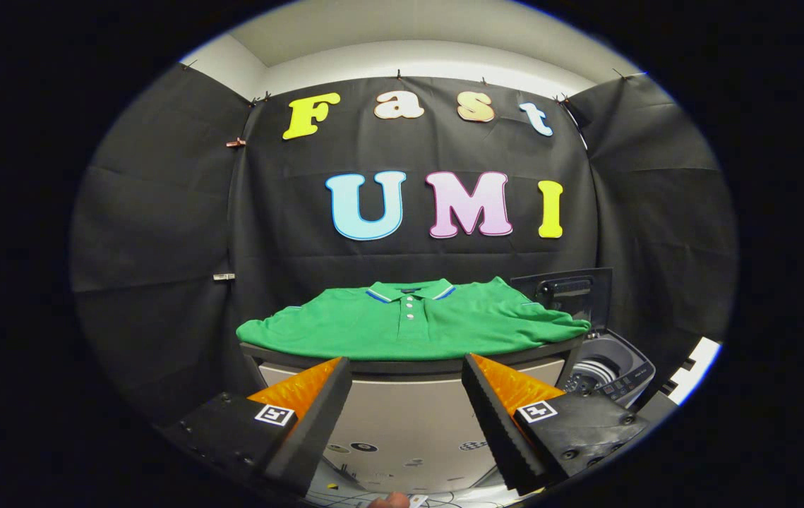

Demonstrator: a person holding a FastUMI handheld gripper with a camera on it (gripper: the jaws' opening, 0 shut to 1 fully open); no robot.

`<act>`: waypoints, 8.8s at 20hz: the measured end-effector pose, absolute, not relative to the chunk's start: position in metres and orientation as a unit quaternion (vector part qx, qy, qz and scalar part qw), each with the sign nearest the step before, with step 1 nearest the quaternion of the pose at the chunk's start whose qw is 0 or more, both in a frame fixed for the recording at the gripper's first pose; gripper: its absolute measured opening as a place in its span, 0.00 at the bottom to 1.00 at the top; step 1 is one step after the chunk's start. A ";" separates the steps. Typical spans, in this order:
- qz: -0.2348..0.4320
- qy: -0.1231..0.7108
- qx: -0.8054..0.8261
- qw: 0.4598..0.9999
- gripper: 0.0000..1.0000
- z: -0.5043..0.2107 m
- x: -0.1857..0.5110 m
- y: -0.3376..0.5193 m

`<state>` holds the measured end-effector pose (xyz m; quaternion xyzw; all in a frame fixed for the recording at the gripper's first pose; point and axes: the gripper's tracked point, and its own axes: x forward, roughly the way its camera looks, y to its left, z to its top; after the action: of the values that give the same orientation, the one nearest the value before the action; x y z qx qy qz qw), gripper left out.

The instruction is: Put the clothes into the washing machine and then close the washing machine lid.

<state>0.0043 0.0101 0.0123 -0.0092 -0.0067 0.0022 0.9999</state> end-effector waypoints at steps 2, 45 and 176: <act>0.004 -0.007 -0.009 1.000 0.98 0.019 0.010 0.010; -0.036 0.424 -0.008 0.905 0.99 -0.006 0.235 -0.002; -0.104 0.343 -0.078 0.930 0.06 -0.195 0.256 -0.436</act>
<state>0.2564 -0.4357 -0.1949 -0.0781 0.3431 -0.1044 0.9302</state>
